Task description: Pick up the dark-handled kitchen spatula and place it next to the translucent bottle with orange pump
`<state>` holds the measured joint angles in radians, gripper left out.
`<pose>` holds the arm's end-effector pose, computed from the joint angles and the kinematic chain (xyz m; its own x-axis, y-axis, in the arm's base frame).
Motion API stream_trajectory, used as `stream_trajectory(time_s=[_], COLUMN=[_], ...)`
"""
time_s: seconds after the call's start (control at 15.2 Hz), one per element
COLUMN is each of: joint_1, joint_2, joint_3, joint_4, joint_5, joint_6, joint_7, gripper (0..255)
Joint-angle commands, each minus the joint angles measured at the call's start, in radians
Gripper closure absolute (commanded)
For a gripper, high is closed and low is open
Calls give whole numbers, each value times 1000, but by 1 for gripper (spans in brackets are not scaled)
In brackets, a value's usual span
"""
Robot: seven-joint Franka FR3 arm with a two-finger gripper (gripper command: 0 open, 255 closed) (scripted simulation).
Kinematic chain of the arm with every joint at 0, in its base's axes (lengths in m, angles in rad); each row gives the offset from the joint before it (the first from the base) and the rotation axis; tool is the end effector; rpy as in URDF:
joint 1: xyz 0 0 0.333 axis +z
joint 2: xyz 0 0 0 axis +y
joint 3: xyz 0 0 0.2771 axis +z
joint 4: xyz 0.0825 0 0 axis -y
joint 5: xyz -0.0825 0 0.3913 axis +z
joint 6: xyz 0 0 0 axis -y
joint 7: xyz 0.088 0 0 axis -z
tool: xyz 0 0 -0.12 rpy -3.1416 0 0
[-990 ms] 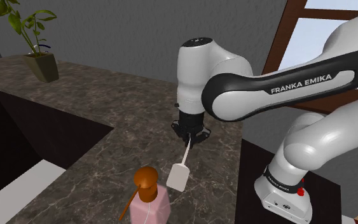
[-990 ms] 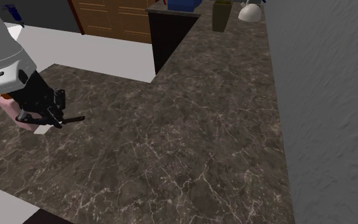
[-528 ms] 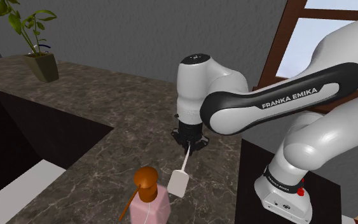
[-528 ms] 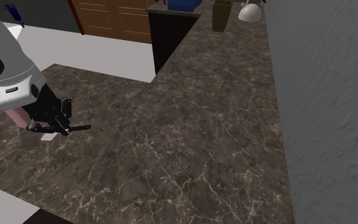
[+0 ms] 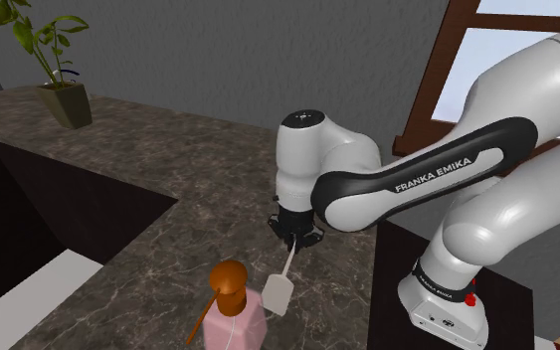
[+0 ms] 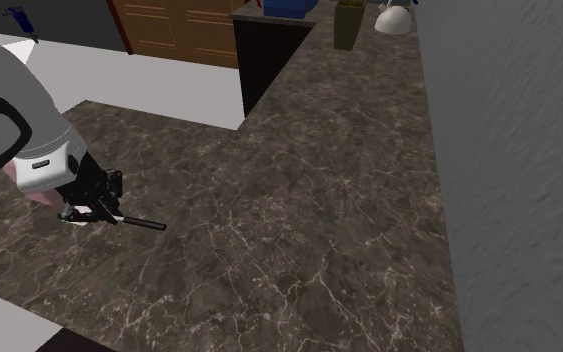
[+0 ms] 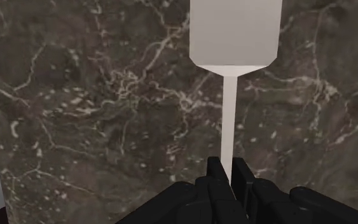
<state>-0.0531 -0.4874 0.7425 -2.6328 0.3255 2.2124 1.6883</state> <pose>0.3308 0.2490 0.3101 0.2997 -0.9517 0.0665 -0.9538 -0.3004 0.0002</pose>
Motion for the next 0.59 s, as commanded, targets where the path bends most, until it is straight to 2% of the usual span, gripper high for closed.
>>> stream_trajectory(time_s=[0.0,0.46,0.53], joint_1=[-7,-7,-7], joint_2=[24,24,24], joint_3=[17,17,17], joint_4=[-14,-14,-14], joint_5=[-2,-2,-2], joint_6=[38,38,38], joint_7=[8,8,8], gripper=[255,255,0])
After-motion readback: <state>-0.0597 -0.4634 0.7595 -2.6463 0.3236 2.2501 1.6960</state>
